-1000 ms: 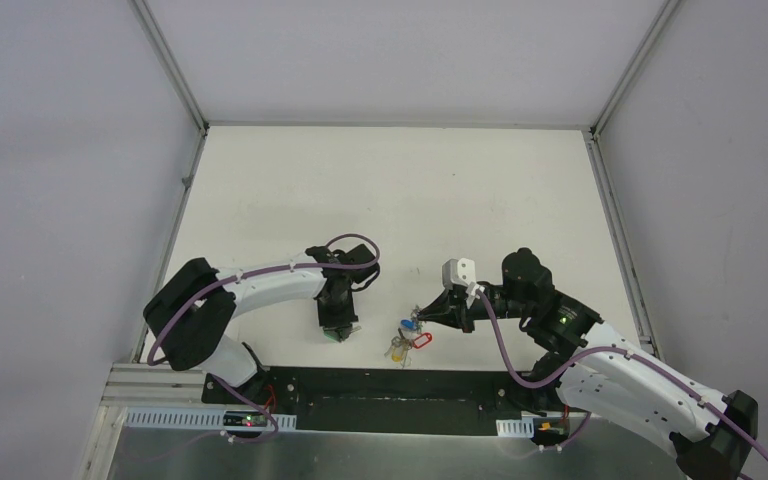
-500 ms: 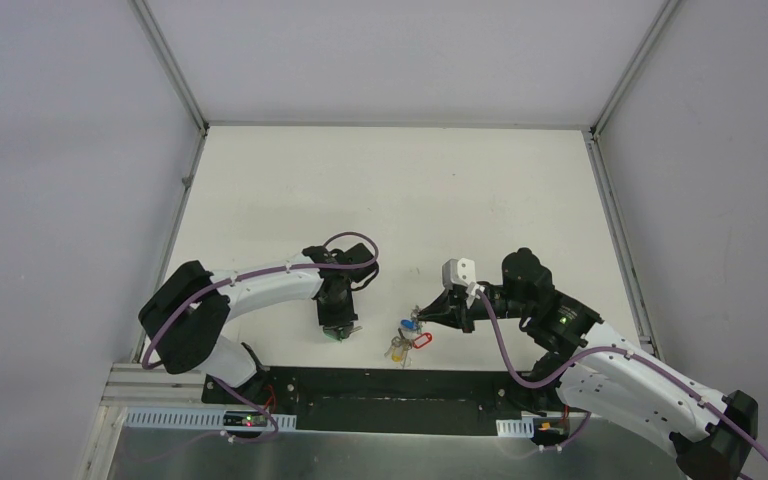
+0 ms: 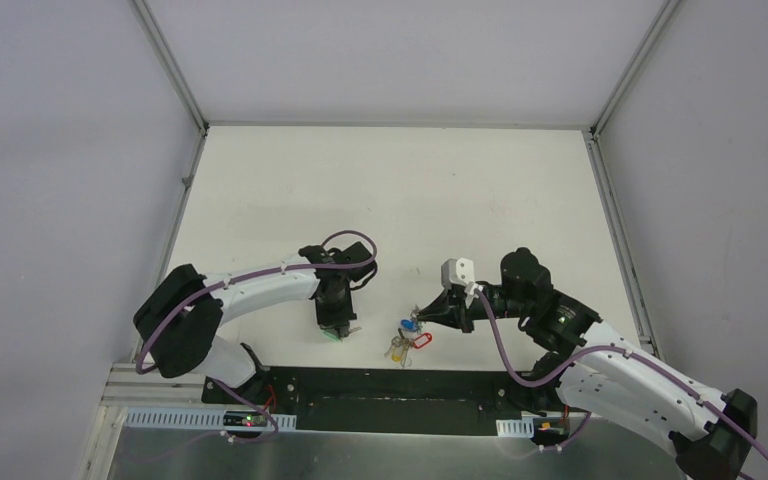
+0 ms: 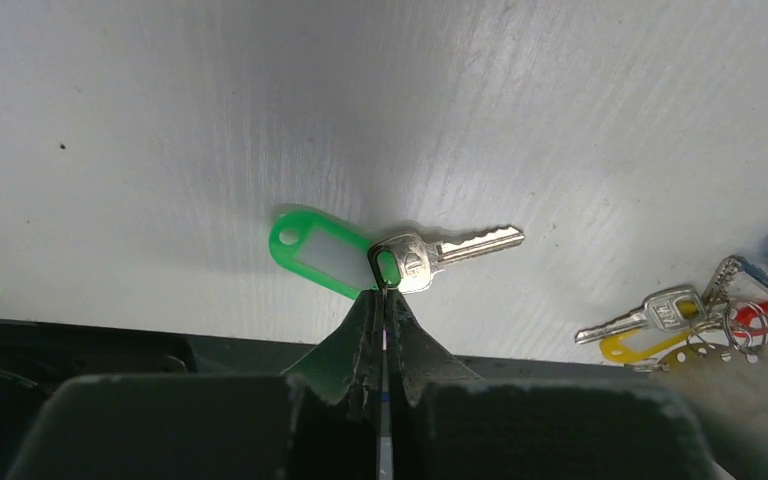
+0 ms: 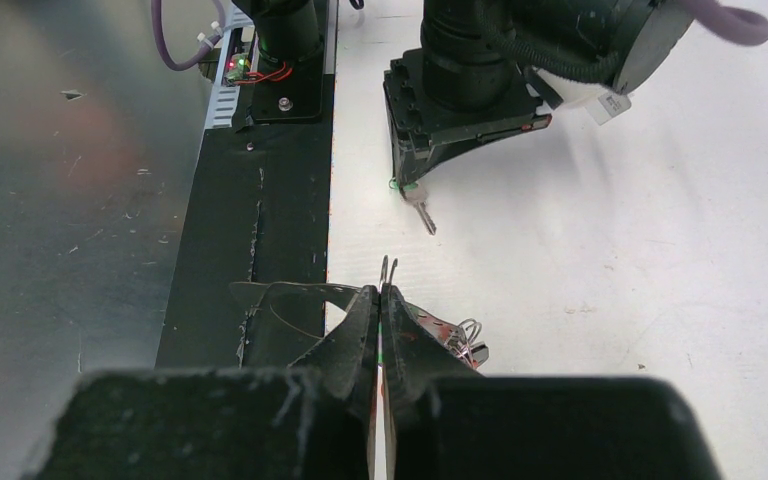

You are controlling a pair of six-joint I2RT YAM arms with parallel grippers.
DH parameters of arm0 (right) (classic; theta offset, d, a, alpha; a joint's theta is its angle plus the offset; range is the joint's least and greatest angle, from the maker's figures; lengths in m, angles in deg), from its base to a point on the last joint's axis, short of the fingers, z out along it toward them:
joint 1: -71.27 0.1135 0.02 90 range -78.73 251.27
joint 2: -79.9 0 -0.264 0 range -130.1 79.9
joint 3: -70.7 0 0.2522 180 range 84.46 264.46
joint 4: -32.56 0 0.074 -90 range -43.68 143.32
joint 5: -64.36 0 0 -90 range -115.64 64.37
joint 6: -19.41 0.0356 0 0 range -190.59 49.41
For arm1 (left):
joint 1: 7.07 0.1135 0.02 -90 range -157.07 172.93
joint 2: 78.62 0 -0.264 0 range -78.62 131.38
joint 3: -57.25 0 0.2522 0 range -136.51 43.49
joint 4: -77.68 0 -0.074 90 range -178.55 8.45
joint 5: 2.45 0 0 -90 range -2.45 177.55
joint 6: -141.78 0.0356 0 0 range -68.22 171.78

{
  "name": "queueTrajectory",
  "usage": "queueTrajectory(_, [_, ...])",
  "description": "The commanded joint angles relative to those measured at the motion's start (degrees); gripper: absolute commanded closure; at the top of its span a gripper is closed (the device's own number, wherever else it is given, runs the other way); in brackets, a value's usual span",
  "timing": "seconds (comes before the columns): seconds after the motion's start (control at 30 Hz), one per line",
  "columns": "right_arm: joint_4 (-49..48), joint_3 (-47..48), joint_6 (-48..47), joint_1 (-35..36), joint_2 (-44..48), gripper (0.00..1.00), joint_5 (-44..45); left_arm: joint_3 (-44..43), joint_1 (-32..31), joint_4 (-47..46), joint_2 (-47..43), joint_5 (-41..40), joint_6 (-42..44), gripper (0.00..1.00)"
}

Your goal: Put the keys on the keyring

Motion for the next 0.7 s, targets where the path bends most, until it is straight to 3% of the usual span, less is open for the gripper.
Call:
queueTrajectory(0.0, [-4.3, 1.5, -0.2, 0.1, -0.2, 1.00, -2.0, -3.2, -0.7, 2.2, -3.9, -1.4, 2.1, 1.00])
queueTrajectory(0.5, [-3.2, 2.8, -1.2, 0.1, -0.4, 1.00, -2.5, -13.3, -0.7, 5.6, -18.6, -17.8, 15.6, 1.00])
queueTrajectory(0.67, [-3.2, 3.0, -1.1, 0.0, -0.5, 1.00, -2.5, -12.7, -0.7, -2.6, -25.4, -16.4, 28.0, 1.00])
